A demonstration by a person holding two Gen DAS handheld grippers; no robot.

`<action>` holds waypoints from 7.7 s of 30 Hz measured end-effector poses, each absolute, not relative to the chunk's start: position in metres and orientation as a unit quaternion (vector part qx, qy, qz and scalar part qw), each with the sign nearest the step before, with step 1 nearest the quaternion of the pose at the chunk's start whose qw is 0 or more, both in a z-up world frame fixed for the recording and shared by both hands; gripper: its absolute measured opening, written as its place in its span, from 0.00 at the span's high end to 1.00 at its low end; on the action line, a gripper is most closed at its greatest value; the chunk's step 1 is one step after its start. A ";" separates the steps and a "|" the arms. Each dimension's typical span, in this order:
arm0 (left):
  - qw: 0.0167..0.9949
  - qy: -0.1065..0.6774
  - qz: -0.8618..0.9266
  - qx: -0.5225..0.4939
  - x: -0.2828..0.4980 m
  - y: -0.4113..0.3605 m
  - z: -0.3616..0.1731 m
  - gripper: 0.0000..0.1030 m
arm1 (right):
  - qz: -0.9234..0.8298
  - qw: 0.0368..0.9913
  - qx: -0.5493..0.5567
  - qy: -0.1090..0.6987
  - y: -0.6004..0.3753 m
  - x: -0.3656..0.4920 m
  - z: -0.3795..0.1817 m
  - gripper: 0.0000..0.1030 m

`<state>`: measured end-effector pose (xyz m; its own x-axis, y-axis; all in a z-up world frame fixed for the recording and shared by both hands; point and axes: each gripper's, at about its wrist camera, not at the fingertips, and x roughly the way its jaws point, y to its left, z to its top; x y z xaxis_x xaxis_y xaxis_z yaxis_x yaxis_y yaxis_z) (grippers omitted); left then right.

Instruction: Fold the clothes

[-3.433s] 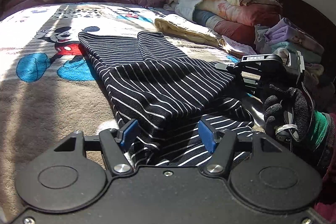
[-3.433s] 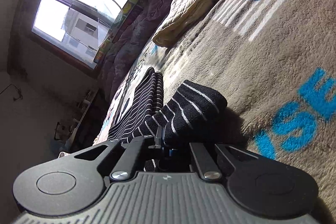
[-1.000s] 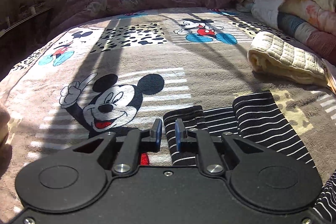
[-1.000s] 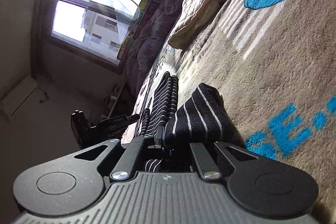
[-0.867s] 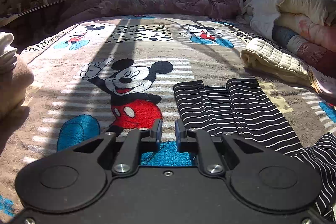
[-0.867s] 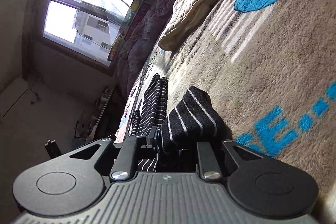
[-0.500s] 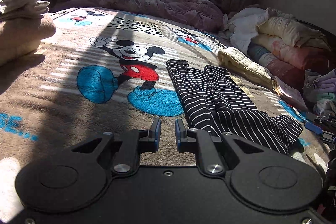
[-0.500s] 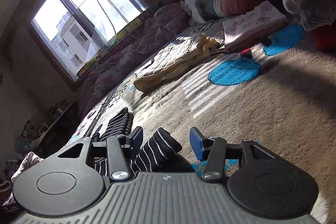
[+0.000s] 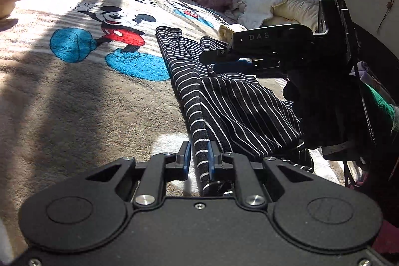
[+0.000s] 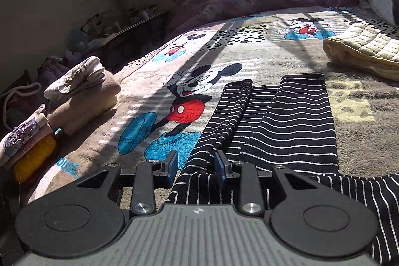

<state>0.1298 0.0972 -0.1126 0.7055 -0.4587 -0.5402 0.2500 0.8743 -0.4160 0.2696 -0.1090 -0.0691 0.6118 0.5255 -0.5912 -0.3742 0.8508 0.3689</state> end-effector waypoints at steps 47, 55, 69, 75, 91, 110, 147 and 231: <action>0.860 0.388 -0.232 -0.237 0.136 0.115 -0.122 0.90 | 0.365 0.855 -0.078 0.360 -0.068 0.239 -0.081 0.76; 0.870 0.358 -0.187 -0.283 0.142 0.147 -0.119 0.90 | 0.394 0.845 -0.154 0.327 -0.061 0.189 -0.083 0.76; 0.883 0.365 -0.244 -0.164 0.284 0.092 -0.099 0.89 | 0.384 0.859 -0.175 0.289 -0.058 0.124 -0.101 0.77; 0.874 0.390 -0.241 -0.163 0.345 0.087 -0.115 0.90 | 0.384 0.863 -0.119 0.305 -0.068 0.126 -0.109 0.76; 0.893 0.351 -0.205 -0.193 0.438 0.096 -0.117 0.87 | 0.363 0.877 -0.116 0.294 -0.068 0.114 -0.114 0.76; 0.911 0.315 -0.209 -0.167 0.253 0.102 -0.067 0.70 | 0.264 0.907 0.139 0.299 -0.206 0.068 -0.095 0.67; 0.900 0.241 -0.329 0.157 0.100 0.023 -0.124 0.52 | 0.099 0.856 0.441 0.250 -0.341 0.206 -0.102 0.95; 0.822 0.346 -0.434 -0.126 0.153 0.103 -0.131 0.41 | 0.152 0.912 0.176 0.338 -0.127 0.425 -0.087 0.93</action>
